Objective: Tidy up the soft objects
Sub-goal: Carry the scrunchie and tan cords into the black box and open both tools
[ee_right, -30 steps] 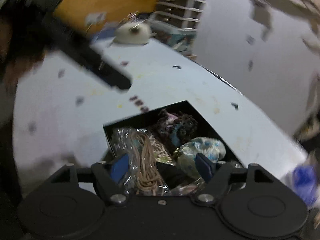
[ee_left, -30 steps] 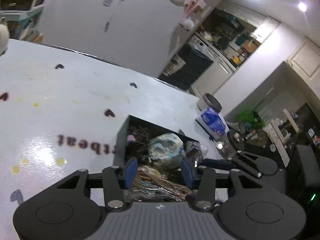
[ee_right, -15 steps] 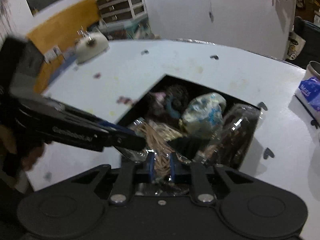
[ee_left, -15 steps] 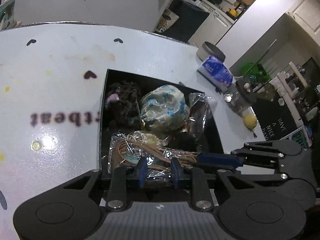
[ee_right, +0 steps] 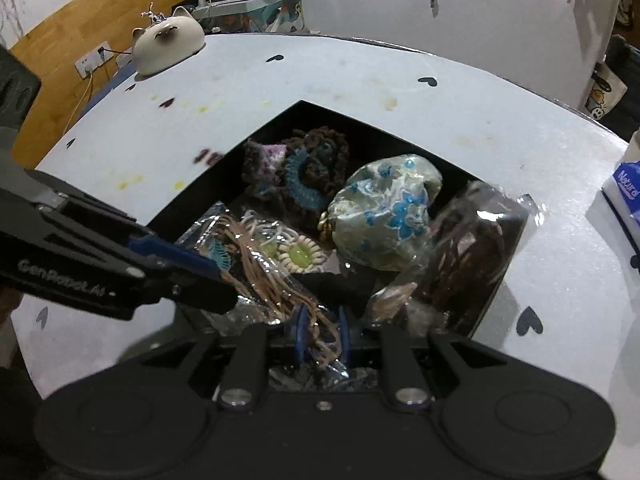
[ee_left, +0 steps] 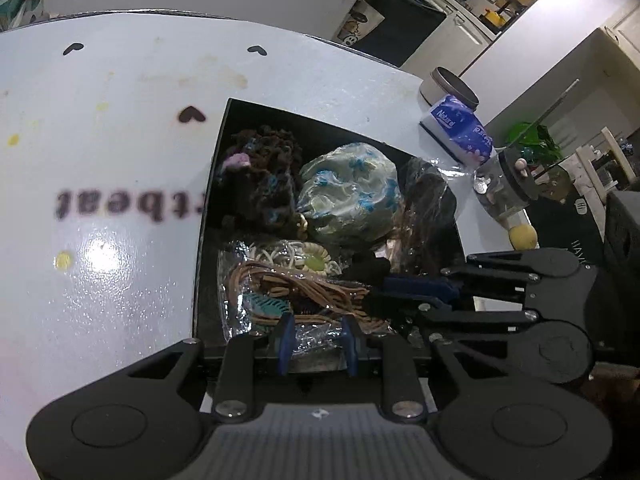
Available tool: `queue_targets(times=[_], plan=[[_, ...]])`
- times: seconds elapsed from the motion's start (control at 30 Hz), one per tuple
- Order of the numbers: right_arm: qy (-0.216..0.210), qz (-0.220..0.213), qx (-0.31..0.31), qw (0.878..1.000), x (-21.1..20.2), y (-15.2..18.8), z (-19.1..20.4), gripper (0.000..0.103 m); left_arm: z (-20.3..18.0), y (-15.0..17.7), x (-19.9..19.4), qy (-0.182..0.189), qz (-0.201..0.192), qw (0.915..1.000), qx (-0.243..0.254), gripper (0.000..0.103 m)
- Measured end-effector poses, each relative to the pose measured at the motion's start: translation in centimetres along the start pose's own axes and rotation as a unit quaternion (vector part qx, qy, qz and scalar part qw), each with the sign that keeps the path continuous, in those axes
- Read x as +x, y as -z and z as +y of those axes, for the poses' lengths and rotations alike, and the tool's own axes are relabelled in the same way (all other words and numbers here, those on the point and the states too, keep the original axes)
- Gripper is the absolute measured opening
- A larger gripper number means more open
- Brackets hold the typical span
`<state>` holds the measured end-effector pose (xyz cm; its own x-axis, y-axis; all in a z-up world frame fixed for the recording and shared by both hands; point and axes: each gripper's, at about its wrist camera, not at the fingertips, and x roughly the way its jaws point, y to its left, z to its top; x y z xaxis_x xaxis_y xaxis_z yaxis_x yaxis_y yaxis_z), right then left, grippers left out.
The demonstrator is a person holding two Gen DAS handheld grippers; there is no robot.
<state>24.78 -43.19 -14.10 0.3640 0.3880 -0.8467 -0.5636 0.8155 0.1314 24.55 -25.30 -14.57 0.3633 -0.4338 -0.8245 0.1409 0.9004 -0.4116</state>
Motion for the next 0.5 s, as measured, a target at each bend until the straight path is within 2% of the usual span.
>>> queue_targets(times=[0.23, 0.37, 0.5], plan=[[-0.007, -0.009, 0.021, 1.0, -0.4, -0.2, -0.5, 0.019, -0.7, 0.0, -0.3, -0.014, -0.009, 0.9998, 0.009, 0.026], [-0.017, -0.048, 0.068, 0.996, -3.2, 0.0, -0.8, 0.019, -1.2, 0.0, -1.8, -0.01, -0.028, 0.9993, 0.023, 0.028], [0.012, -0.085, 0.093, 0.992, -6.0, 0.5, -0.4, 0.022, -1.6, 0.3, -3.5, -0.004, -0.051, 0.9982, 0.03, 0.036]])
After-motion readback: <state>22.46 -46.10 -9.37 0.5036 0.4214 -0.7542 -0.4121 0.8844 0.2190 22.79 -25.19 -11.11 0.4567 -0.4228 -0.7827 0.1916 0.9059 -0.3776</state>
